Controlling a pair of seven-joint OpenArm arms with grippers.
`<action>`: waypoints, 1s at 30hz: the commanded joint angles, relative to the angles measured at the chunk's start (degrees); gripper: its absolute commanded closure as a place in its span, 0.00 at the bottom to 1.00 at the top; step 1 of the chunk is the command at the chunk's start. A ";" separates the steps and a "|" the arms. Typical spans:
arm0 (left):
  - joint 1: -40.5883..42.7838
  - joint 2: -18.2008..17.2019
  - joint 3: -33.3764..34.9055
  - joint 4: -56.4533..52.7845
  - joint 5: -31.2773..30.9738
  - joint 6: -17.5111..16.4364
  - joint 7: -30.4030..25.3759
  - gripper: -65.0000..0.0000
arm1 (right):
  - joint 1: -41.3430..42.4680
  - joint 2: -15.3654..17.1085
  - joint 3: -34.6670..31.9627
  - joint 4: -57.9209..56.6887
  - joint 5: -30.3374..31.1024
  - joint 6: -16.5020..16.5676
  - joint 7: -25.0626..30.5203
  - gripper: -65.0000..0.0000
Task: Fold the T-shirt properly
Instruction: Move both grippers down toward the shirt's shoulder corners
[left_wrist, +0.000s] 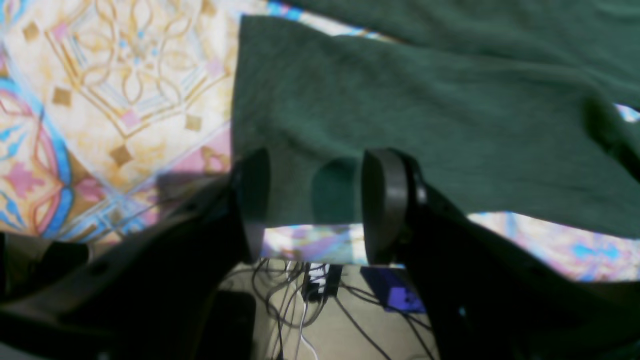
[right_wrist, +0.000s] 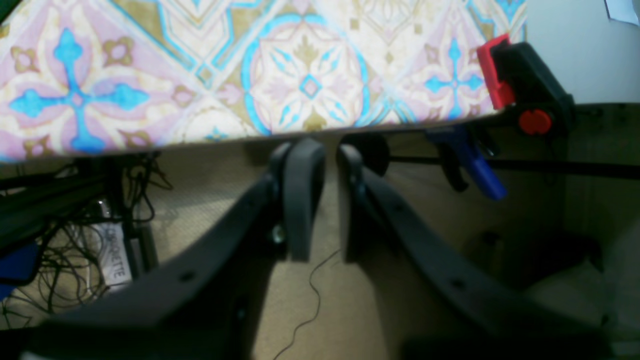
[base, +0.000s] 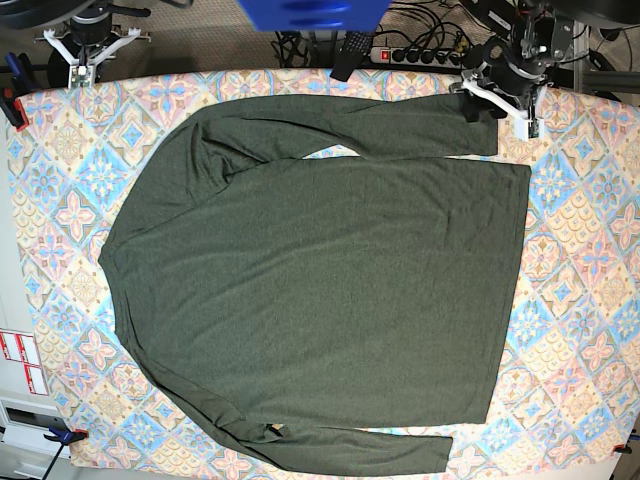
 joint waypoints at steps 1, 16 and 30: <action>0.73 -0.58 -0.36 0.21 -0.18 -0.03 -0.53 0.54 | -0.32 0.38 0.40 0.97 0.01 -0.34 0.76 0.86; 0.47 0.57 -2.39 -5.68 -0.26 -0.03 -0.71 0.54 | 0.73 0.38 0.40 0.97 0.01 -0.34 -1.35 0.86; -0.41 1.09 5.61 -3.84 -0.26 -0.12 -0.71 0.65 | 1.08 0.38 0.31 0.97 0.01 -0.34 -1.35 0.86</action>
